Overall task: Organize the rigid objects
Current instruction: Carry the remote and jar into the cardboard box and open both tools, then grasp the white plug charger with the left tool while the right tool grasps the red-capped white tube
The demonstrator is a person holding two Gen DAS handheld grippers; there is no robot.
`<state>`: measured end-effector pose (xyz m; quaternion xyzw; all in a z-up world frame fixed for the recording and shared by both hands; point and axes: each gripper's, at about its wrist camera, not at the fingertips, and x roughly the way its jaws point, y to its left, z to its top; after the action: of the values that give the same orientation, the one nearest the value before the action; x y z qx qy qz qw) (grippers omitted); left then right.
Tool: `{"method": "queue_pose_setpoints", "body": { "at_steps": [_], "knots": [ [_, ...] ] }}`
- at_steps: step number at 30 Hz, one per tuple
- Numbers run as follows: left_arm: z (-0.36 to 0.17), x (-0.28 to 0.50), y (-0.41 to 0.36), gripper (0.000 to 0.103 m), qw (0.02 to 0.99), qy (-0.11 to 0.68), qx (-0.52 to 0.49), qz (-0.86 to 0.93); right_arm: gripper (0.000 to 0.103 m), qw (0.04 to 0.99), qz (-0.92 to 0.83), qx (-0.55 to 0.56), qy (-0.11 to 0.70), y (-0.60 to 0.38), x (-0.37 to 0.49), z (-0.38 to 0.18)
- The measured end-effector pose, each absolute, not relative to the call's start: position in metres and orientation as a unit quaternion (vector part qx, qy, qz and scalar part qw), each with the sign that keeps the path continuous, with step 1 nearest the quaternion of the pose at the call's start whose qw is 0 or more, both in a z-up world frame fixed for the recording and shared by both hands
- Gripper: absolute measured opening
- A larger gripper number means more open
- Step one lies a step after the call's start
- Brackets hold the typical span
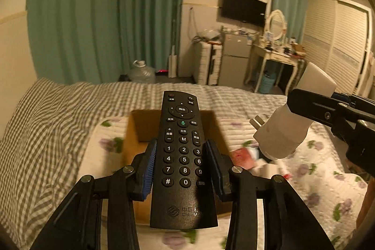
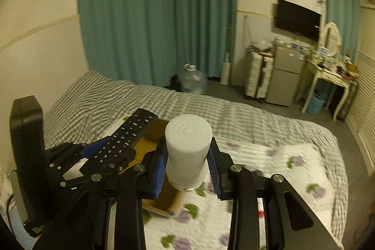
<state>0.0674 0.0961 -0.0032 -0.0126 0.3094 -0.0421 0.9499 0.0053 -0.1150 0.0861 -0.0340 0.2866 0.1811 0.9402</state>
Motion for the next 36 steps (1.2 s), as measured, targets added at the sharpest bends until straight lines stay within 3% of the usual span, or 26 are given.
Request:
{"method": "queue_pose_setpoints", "body": {
  "at_steps": [14,23,26,27,30,32,36],
  "knots": [
    [-0.077,0.107,0.129,0.041,0.93,0.365,-0.009,-0.035,0.032,0.9,0.193,-0.055,0.386,-0.049,0.085,-0.028],
    [-0.084,0.107,0.118,0.044,0.925,0.378,0.002,-0.033,0.033,0.891,0.205,-0.042,0.404,-0.059,0.093,-0.048],
    [-0.077,0.1,0.114,0.052,0.927,0.372,0.005,-0.037,0.06,0.899,0.199,-0.035,0.39,-0.07,0.086,-0.038],
    [-0.073,0.097,0.112,0.061,0.929,0.368,0.005,-0.037,0.064,0.903,0.195,-0.028,0.381,-0.078,0.081,-0.031],
    [-0.054,0.084,0.104,0.062,0.935,0.354,0.002,-0.035,0.065,0.911,0.186,-0.022,0.367,-0.098,0.07,-0.013],
    [-0.043,0.078,0.097,0.066,0.937,0.349,-0.003,-0.034,0.071,0.919,0.173,-0.022,0.355,-0.117,0.061,0.001],
    [-0.021,0.065,0.071,0.068,0.941,0.336,-0.005,-0.04,0.094,0.932,0.141,-0.015,0.332,-0.163,0.045,0.026]
  ]
}}
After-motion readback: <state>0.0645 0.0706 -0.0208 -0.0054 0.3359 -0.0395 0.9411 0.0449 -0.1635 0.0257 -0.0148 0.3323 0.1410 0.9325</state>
